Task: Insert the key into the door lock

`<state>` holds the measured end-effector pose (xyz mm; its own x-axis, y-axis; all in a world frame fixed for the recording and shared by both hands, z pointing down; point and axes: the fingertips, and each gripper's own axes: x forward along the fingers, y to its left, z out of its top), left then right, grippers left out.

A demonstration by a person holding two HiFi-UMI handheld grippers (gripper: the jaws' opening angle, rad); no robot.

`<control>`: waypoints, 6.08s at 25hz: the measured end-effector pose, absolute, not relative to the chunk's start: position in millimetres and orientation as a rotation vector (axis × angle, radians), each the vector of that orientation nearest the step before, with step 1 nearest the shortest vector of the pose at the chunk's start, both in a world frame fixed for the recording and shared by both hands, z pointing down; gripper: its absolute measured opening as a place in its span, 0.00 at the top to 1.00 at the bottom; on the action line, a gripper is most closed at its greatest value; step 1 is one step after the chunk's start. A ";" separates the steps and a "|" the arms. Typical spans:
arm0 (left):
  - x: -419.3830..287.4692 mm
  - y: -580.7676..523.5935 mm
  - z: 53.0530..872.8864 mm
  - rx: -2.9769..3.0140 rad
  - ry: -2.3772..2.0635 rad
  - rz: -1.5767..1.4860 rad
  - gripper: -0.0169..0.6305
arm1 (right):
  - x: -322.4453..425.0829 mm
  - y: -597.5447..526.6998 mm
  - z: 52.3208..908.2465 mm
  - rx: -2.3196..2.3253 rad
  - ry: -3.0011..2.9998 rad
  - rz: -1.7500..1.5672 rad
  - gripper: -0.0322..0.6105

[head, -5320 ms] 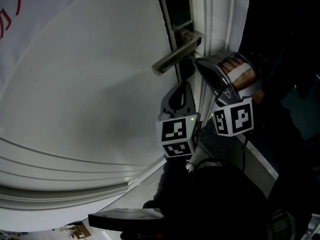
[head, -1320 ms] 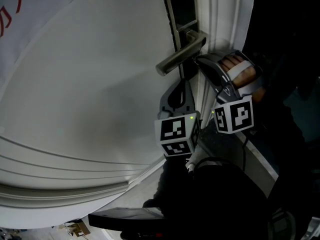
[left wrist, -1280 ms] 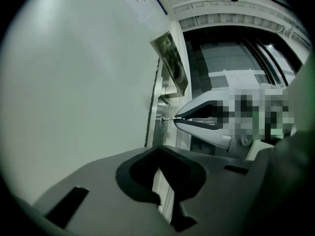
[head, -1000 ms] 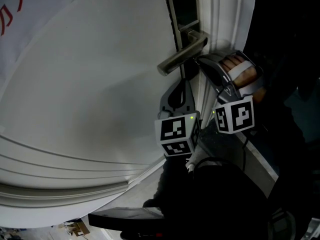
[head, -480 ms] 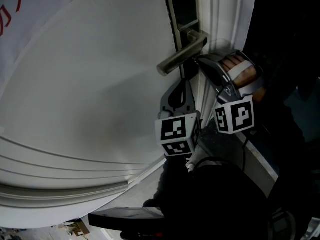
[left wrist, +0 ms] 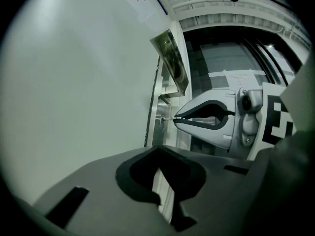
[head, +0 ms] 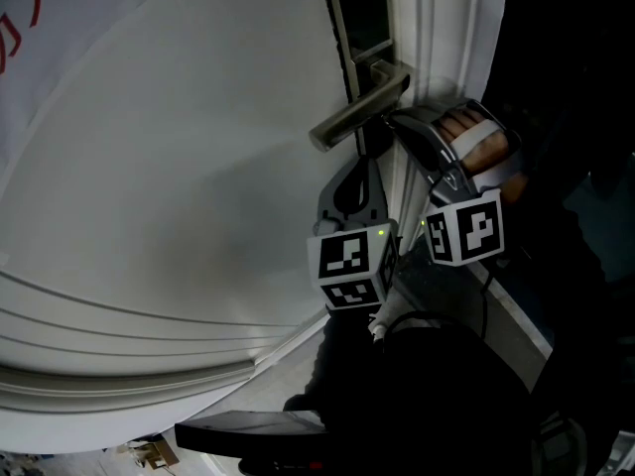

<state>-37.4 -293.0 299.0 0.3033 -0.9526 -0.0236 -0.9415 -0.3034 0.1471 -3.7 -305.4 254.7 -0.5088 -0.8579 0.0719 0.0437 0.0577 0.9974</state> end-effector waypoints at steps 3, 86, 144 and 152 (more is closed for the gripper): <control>-37.3 -292.5 297.9 2.443 -1.785 -0.159 0.97 | -4.1 -305.3 254.9 0.834 -1.600 -1.547 0.93; -32.7 -297.9 292.3 2.453 -1.786 -0.184 0.97 | -5.7 -310.9 254.6 0.819 -1.588 -1.552 0.93; -34.9 -294.7 281.9 2.466 -1.790 -0.197 0.97 | -11.3 -303.5 250.0 0.805 -1.583 -1.576 0.93; -37.6 -294.9 280.6 2.454 -1.807 -0.218 0.97 | -11.5 -301.4 248.0 0.809 -1.598 -1.580 0.93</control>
